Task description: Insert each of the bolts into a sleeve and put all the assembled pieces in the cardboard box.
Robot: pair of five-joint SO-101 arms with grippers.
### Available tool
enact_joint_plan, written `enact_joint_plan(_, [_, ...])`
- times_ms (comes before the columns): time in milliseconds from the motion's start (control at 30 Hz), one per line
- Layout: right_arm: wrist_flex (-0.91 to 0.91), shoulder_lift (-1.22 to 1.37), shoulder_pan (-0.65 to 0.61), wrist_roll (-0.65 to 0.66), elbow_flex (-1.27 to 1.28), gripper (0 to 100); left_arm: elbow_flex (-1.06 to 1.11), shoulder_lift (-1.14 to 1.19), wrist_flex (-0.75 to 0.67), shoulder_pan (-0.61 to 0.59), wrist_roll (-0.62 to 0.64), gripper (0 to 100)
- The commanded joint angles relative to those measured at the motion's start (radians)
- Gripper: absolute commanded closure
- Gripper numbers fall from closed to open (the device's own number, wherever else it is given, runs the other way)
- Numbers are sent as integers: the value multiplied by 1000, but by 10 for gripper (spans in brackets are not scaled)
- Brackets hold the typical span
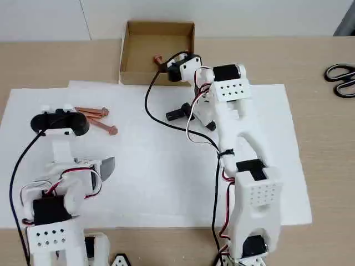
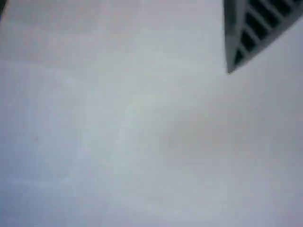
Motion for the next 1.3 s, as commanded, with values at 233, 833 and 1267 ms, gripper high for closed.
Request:
enact_joint_plan(233, [-85,116,-4,11,-6,822,-4,-6,-5,-8,-3,694])
enact_joint_plan(833, [-1,170,30,9,-23,991,-4,-6,-5,-8,-3,694])
enact_joint_plan(1267, [165,79,140,-146,-172,995,-5,-6,-5,-8,-3,694])
